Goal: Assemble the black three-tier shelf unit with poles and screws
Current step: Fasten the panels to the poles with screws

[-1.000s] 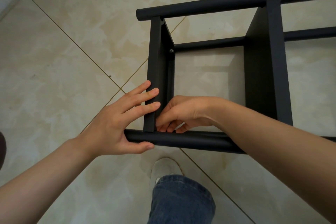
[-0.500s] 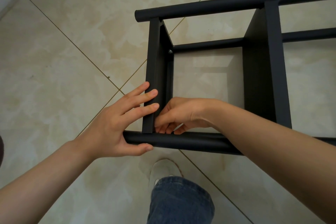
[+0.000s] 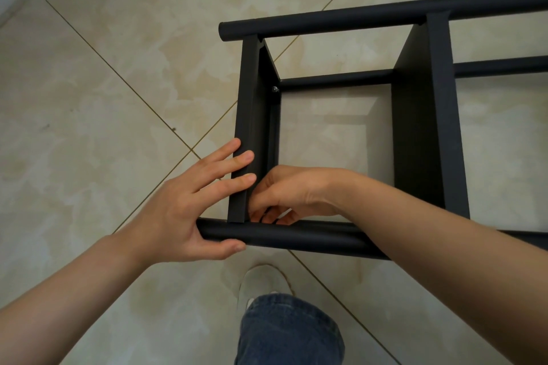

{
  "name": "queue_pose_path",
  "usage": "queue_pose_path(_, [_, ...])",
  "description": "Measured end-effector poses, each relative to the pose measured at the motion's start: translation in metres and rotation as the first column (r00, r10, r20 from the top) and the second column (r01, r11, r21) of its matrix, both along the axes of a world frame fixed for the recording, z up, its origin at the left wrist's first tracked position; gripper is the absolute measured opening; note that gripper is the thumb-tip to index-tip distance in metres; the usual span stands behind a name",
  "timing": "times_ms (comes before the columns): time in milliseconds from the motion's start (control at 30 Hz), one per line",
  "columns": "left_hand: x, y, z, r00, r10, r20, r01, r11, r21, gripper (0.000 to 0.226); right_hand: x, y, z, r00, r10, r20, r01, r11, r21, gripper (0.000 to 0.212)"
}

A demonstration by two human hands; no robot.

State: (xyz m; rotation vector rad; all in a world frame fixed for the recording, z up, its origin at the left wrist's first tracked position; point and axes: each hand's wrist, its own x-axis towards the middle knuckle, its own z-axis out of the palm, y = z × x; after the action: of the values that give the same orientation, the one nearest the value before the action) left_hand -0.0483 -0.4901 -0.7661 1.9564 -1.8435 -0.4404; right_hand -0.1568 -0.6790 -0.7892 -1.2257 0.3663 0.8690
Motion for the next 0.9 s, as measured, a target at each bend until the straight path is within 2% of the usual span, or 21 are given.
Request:
queue_pose_path(200, [0.0, 0.0, 0.001, 1.0, -0.007, -0.005, 0.007, 1.0, -0.005, 0.072, -0.003, -0.009, 0.0, 1.0, 0.016, -0.006, -0.015, 0.997, 0.079, 0.01])
queue_pose_path(500, [0.001, 0.001, -0.001, 1.0, -0.004, -0.008, 0.004, 1.0, -0.001, 0.073, -0.003, -0.005, -0.002, 0.999, -0.047, -0.013, 0.048, 0.991, 0.124, 0.009])
queue_pose_path(667, [0.001, 0.001, -0.001, 1.0, -0.005, -0.006, 0.005, 1.0, 0.0, 0.073, -0.005, -0.008, -0.004, 0.999, -0.04, -0.021, 0.042, 0.991, 0.125, 0.015])
queue_pose_path(900, [0.001, 0.001, -0.001, 1.0, -0.002, -0.003, 0.002, 1.0, -0.003, 0.074, -0.002, 0.001, -0.004, 0.997, -0.068, -0.032, 0.071, 0.991, 0.114, 0.01])
